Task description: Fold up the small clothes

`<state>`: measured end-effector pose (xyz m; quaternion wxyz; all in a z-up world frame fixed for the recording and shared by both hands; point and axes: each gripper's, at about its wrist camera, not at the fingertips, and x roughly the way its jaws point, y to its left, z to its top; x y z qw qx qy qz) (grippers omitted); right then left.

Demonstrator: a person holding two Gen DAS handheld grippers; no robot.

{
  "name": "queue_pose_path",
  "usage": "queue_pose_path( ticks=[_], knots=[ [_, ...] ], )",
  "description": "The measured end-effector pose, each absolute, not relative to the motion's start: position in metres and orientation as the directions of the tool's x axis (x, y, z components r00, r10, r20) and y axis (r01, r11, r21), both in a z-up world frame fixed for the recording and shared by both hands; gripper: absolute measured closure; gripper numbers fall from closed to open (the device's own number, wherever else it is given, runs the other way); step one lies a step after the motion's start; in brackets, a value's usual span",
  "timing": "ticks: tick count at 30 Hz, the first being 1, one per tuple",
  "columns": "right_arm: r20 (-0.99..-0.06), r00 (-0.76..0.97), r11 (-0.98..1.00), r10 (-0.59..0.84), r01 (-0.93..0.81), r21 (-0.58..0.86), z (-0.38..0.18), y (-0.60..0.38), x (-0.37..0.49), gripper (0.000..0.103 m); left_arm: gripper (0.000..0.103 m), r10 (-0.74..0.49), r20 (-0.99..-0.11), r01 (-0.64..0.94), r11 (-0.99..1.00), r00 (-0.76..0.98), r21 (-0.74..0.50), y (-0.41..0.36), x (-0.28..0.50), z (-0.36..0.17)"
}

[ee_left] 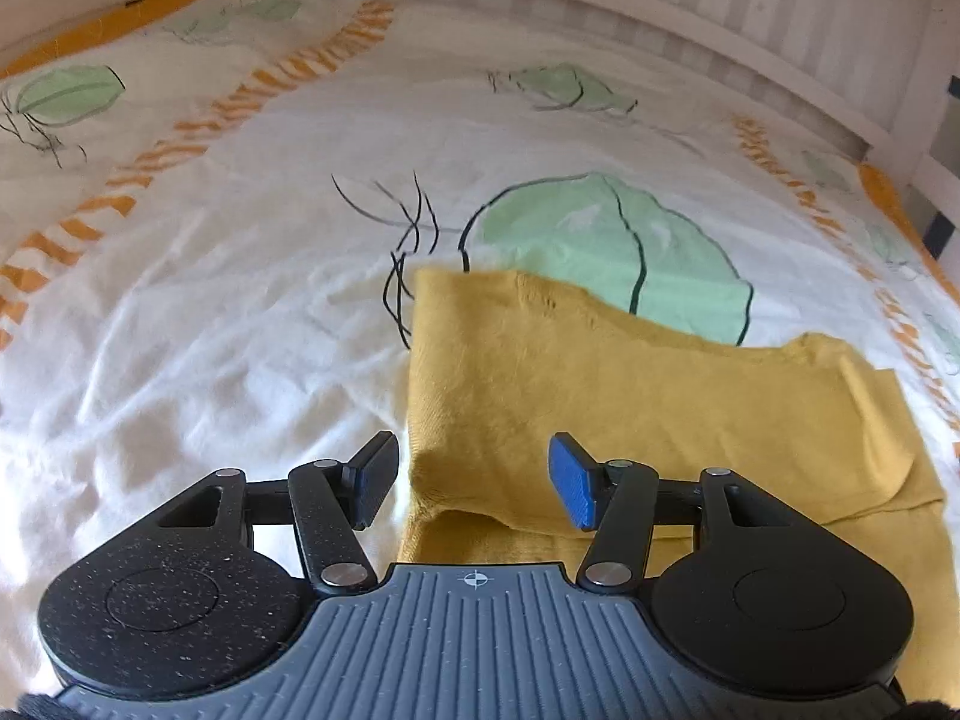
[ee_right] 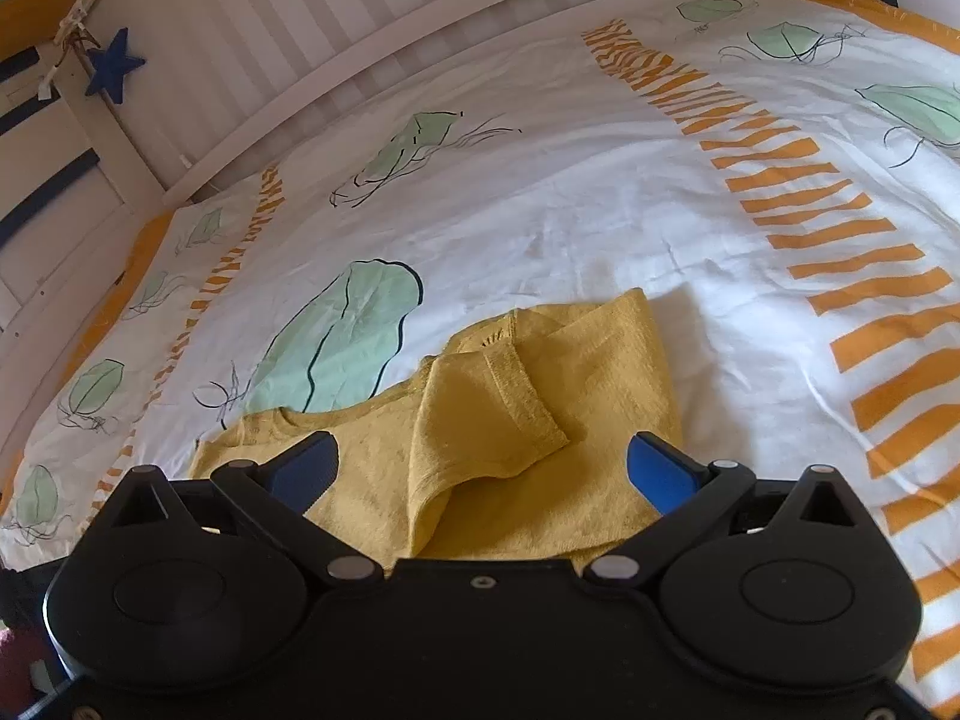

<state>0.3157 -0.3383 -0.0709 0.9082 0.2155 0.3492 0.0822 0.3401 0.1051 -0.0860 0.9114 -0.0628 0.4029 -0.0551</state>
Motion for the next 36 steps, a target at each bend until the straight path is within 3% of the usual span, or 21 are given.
queue_pose_path(
  ticks=[3, 6, 12, 21, 23, 31, 36],
  knots=[
    [-0.604, 0.741, 0.904, 0.293, -0.009, 0.427, -0.078, -0.337, 0.321, 0.001, 0.049, -0.141, -0.752, 0.053, 0.989, 0.643, -0.14, 0.109, 0.347, -0.099],
    [-0.605, 0.736, 0.904, 0.304, -0.023, 0.427, -0.085, -0.334, 0.327, 0.01, 0.049, -0.151, -0.776, 0.044, 0.987, 0.613, -0.157, 0.115, 0.352, -0.113],
    [-0.615, 0.723, 0.901, 0.314, -0.024, 0.433, -0.098, -0.325, 0.339, 0.012, 0.048, -0.177, -0.772, 0.055, 0.982, 0.61, -0.182, 0.122, 0.351, -0.115],
    [-0.578, 0.72, 0.806, 0.384, 0.044, 0.59, -0.12, -0.332, 0.353, 0.017, 0.043, -0.189, -0.775, 0.058, 0.979, 0.603, -0.194, 0.121, 0.355, -0.117],
    [-0.567, 0.725, 0.783, 0.392, 0.06, 0.619, -0.122, -0.337, 0.355, 0.026, 0.043, -0.191, -0.775, 0.059, 0.979, 0.602, -0.195, 0.121, 0.355, -0.118],
    [-0.576, 0.72, 0.76, 0.388, 0.104, 0.642, -0.129, -0.352, 0.353, 0.083, 0.041, -0.19, -0.774, 0.055, 0.979, 0.603, -0.198, 0.12, 0.355, -0.118],
    [-0.585, 0.738, 0.824, 0.335, 0.072, 0.562, -0.11, -0.341, 0.346, 0.09, 0.041, -0.194, -0.773, 0.055, 0.978, 0.603, -0.202, 0.12, 0.355, -0.118]
  ],
)
